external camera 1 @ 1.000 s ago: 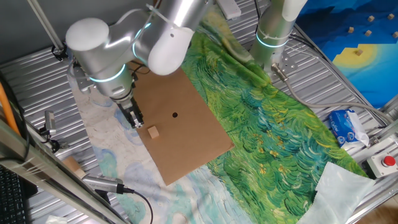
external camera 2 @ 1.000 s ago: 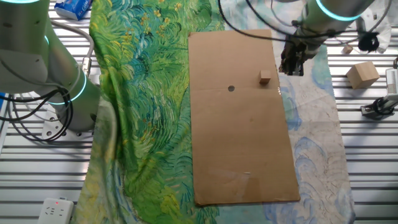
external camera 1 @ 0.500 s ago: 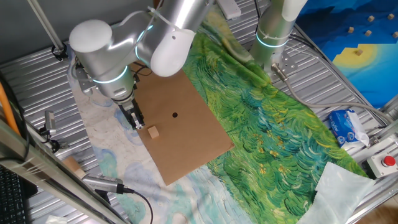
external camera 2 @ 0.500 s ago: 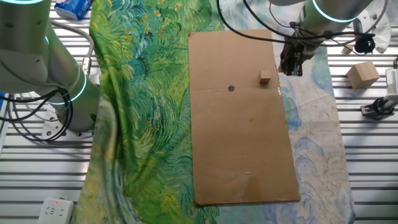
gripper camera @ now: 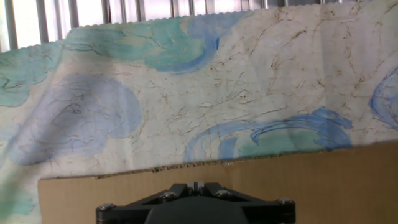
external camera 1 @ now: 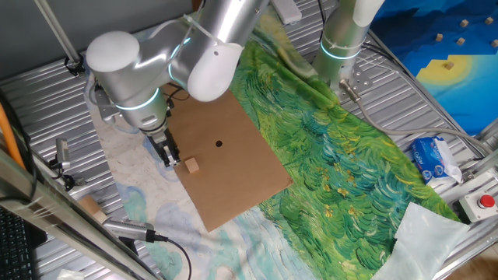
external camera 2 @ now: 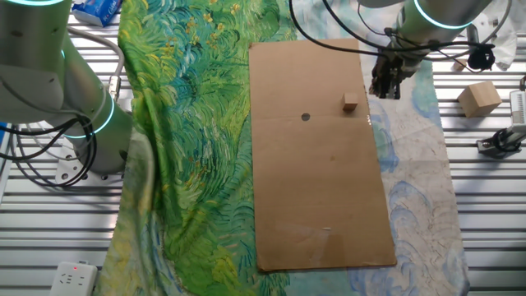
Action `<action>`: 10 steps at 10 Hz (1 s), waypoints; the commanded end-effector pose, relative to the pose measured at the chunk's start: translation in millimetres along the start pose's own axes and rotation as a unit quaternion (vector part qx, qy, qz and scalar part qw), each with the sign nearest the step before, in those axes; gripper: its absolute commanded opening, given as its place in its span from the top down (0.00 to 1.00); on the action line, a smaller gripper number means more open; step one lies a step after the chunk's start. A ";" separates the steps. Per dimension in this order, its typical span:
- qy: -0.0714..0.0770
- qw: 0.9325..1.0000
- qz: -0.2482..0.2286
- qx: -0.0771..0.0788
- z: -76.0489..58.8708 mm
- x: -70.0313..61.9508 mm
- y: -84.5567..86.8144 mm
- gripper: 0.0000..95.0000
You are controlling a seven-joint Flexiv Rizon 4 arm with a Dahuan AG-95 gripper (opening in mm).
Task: Hold a small block with the gripper and sweep it from left to right on the table
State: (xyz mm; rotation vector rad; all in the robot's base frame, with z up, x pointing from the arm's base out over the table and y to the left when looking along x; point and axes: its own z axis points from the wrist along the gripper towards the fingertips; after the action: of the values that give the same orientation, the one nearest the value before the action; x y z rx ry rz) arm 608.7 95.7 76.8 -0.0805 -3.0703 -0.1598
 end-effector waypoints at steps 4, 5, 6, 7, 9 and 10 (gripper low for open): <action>0.002 1.000 0.012 0.002 0.4 -0.2 0.0 1.00; 0.002 1.000 0.012 0.002 0.4 -0.2 0.0 1.00; 0.002 1.000 0.012 0.001 0.4 -0.2 0.0 1.00; -0.002 1.000 0.009 0.000 0.4 -0.2 0.0 1.00; -0.008 1.000 -0.005 0.000 0.4 -0.2 0.0 1.00; 0.006 1.000 -0.007 0.012 0.4 -0.2 0.0 1.00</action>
State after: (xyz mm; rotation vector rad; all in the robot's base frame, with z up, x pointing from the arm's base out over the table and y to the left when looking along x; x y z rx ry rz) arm 607.0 94.8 76.7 -0.0621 -3.1065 -0.1656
